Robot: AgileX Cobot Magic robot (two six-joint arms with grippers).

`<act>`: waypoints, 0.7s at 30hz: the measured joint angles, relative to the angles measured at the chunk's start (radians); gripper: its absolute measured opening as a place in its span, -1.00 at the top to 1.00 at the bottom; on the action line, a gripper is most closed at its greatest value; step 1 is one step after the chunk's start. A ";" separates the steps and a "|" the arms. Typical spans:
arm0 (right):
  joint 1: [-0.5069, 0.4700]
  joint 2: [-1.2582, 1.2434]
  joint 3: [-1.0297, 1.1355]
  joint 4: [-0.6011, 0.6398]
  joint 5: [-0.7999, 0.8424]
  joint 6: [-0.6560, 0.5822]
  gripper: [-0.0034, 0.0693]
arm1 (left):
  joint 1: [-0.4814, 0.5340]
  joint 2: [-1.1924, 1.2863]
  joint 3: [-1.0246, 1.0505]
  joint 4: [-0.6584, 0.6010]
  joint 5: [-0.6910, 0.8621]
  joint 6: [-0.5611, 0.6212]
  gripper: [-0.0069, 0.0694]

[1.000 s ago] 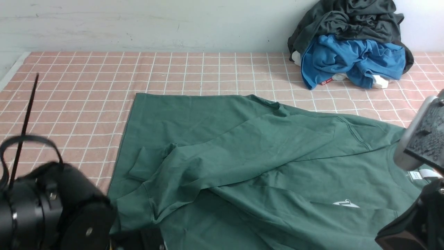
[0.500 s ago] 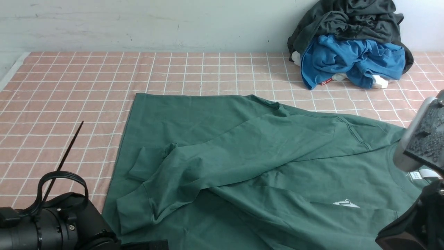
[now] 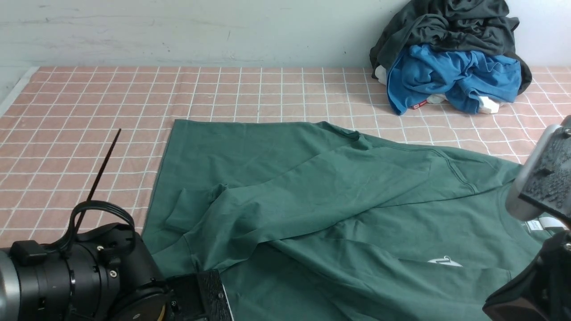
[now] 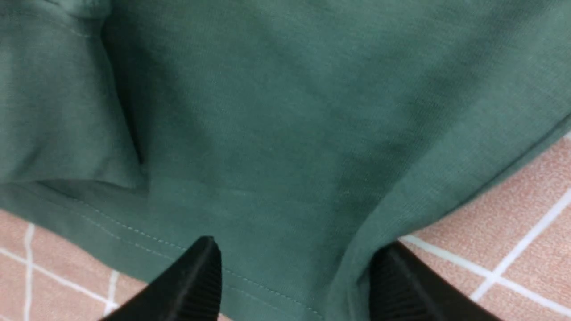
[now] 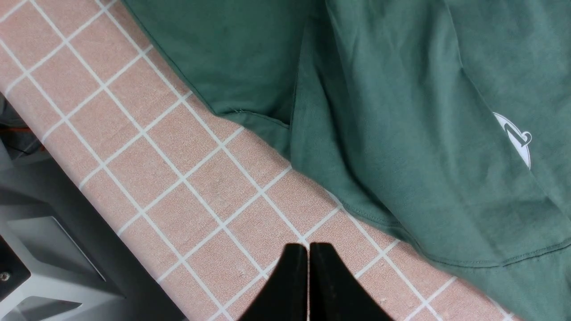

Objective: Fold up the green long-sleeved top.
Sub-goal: Use both arms simultaneously to clamp the lower edge of the clothing fabric

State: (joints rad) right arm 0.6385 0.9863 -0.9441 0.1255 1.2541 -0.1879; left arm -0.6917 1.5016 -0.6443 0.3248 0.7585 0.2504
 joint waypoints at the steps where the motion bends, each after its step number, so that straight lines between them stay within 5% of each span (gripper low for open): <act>1: 0.000 0.000 0.000 0.000 0.000 0.000 0.91 | 0.000 0.005 0.000 -0.001 0.000 0.000 -0.28; 11: 0.000 0.000 0.000 0.000 0.000 -0.002 0.91 | 0.000 0.071 -0.019 -0.050 0.027 -0.001 -0.19; 21: 0.000 0.000 0.000 -0.066 0.000 -0.005 0.91 | -0.003 0.074 -0.023 -0.101 0.051 -0.041 0.74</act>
State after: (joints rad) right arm 0.6385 0.9863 -0.9441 0.0594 1.2541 -0.1932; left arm -0.6950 1.5754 -0.6678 0.2236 0.8094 0.2095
